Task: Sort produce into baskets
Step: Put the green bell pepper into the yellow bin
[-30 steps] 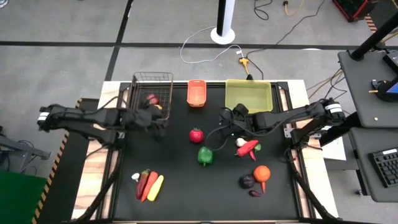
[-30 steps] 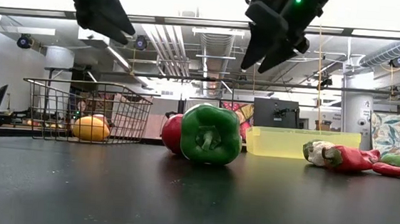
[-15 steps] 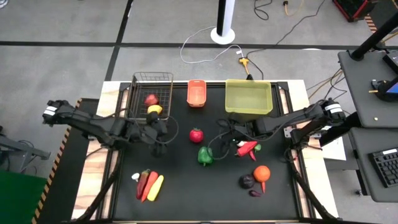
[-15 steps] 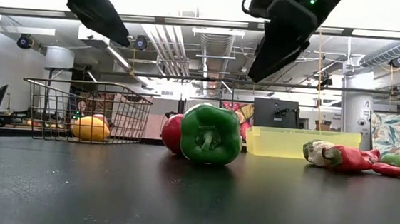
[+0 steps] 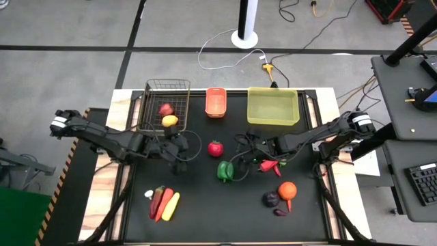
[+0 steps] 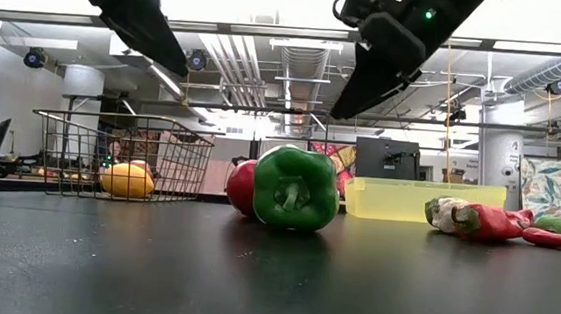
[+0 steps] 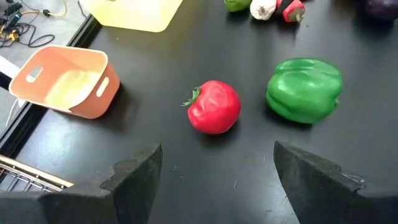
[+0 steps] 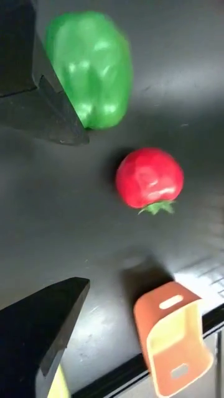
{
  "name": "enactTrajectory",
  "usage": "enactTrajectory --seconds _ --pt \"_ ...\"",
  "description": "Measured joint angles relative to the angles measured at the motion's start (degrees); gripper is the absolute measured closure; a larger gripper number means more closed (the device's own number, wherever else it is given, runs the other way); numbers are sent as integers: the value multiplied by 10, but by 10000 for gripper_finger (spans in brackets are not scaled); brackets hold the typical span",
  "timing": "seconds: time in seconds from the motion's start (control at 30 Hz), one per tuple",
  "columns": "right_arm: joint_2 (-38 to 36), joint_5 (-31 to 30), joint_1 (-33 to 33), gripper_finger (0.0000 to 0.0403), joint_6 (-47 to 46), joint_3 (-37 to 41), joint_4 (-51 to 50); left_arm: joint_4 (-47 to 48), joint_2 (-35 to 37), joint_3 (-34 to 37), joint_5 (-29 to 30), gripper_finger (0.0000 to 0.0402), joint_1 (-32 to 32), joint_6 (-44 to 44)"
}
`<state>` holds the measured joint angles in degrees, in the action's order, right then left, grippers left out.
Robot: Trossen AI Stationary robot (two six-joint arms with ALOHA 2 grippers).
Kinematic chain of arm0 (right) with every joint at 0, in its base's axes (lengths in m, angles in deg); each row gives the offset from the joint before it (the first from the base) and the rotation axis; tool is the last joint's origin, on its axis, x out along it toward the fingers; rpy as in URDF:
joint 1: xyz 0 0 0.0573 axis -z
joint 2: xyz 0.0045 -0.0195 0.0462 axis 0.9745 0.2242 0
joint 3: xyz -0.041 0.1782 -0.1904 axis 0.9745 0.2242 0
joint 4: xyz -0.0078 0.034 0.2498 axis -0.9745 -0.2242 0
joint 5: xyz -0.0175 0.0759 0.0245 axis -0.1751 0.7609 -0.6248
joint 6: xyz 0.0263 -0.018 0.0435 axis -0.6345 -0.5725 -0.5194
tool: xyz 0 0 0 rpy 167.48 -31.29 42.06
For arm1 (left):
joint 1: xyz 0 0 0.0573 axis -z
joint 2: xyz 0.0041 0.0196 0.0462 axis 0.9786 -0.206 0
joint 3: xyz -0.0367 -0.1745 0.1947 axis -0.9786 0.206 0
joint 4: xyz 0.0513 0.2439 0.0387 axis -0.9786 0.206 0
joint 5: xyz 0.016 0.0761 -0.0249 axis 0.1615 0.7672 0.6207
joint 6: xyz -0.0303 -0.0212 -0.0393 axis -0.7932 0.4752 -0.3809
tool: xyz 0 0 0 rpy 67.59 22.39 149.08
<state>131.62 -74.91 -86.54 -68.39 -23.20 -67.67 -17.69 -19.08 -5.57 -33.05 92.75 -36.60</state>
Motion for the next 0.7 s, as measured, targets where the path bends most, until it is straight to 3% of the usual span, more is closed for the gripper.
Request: enactTrajectory --seconds 0.1,0.27,0.7 --pt "-1 7 -3 42 2 0 2 0 -1 0 -1 114 0 -2" --pt "1 86 -12 41 -7 -3 22 -11 -1 0 -25 114 2 -6" --pt "62 107 -72 41 -37 -21 34 -87 -62 0 -34 114 64 -29"
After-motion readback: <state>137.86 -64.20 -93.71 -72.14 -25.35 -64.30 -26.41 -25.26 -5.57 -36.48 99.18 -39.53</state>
